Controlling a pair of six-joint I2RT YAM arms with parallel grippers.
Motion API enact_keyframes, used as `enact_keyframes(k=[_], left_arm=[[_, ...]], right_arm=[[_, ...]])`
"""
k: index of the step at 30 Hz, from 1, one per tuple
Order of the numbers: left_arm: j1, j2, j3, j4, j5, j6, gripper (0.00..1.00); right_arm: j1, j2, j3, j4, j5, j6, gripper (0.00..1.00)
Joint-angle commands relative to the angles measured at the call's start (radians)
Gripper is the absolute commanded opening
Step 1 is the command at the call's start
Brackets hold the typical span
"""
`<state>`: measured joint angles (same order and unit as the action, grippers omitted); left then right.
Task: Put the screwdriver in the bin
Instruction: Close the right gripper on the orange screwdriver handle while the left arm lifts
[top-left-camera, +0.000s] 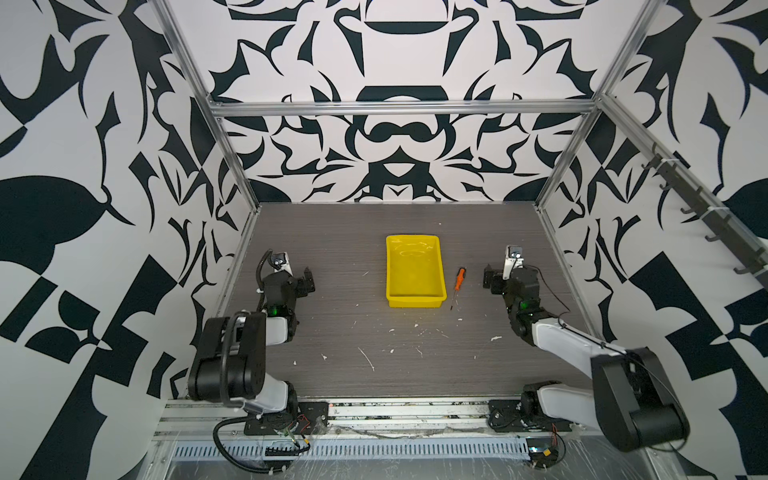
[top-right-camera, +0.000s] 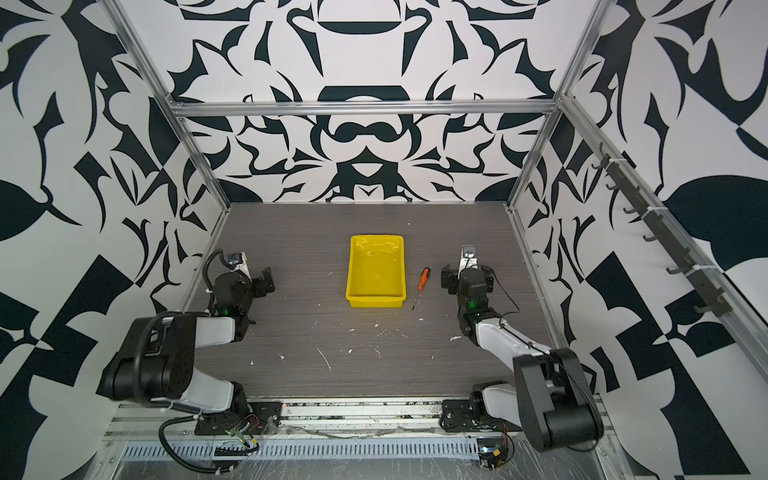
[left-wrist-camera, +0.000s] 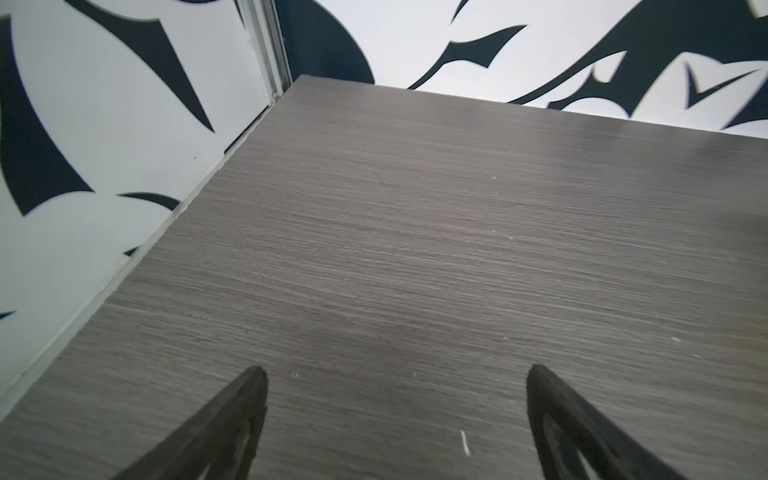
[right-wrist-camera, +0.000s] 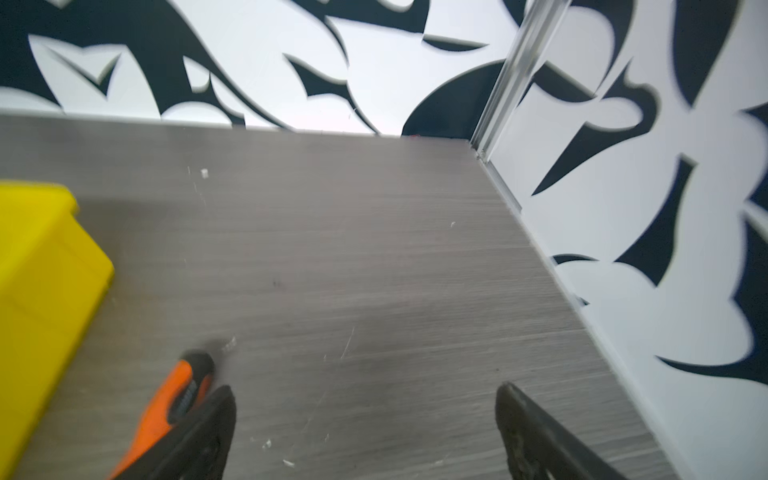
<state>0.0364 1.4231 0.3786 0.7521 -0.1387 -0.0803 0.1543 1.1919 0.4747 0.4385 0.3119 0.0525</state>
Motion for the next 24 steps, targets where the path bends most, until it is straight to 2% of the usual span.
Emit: enact_keyframes(k=[1, 2, 4, 6, 7, 8, 10, 11, 12, 14, 18, 24], left_arm=[[-0.022, -0.176, 0.125, -0.335, -0.032, -0.036, 1.00], [-0.035, -0.215, 0.152, -0.402, -0.052, -0.071, 1.00], [-0.048, -0.281, 0.175, -0.481, 0.009, -0.141, 1.00], [-0.052, -0.350, 0.210, -0.627, 0.068, -0.288, 1.00], [-0.052, -0.380, 0.243, -0.747, 0.098, -0.372, 1.00], [-0.052, -0.398, 0.268, -0.838, 0.142, -0.378, 1.00], [-0.052, -0.413, 0.270, -0.901, 0.208, -0.294, 1.00], [-0.052, -0.414, 0.257, -0.909, 0.171, -0.296, 1.00], [-0.050, -0.414, 0.254, -0.933, 0.102, -0.331, 1.00], [-0.048, -0.410, 0.259, -0.955, 0.033, -0.354, 1.00], [-0.048, -0.383, 0.253, -0.928, 0.079, -0.342, 1.00], [-0.040, -0.315, 0.282, -0.930, 0.117, -0.340, 1.00]], right_arm=[[0.006, -0.062, 0.115, -0.340, 0.043, 0.246, 1.00], [0.006, -0.055, 0.122, -0.378, 0.007, 0.323, 1.00], [0.007, -0.008, 0.105, -0.371, -0.069, 0.399, 1.00], [-0.004, 0.059, 0.080, -0.389, -0.028, 0.622, 1.00], [-0.038, 0.097, 0.075, -0.385, -0.095, 0.667, 1.00], [-0.072, 0.130, 0.078, -0.338, -0.241, 0.654, 1.00], [-0.081, 0.167, 0.108, -0.354, -0.295, 0.650, 1.00], [-0.081, 0.182, 0.114, -0.356, -0.309, 0.649, 1.00], [-0.081, 0.193, 0.112, -0.351, -0.311, 0.655, 1.00], [-0.080, 0.199, 0.105, -0.345, -0.303, 0.665, 1.00], [-0.070, 0.208, 0.109, -0.336, -0.333, 0.664, 1.00], [0.052, 0.255, 0.170, -0.370, -0.251, 0.571, 1.00]])
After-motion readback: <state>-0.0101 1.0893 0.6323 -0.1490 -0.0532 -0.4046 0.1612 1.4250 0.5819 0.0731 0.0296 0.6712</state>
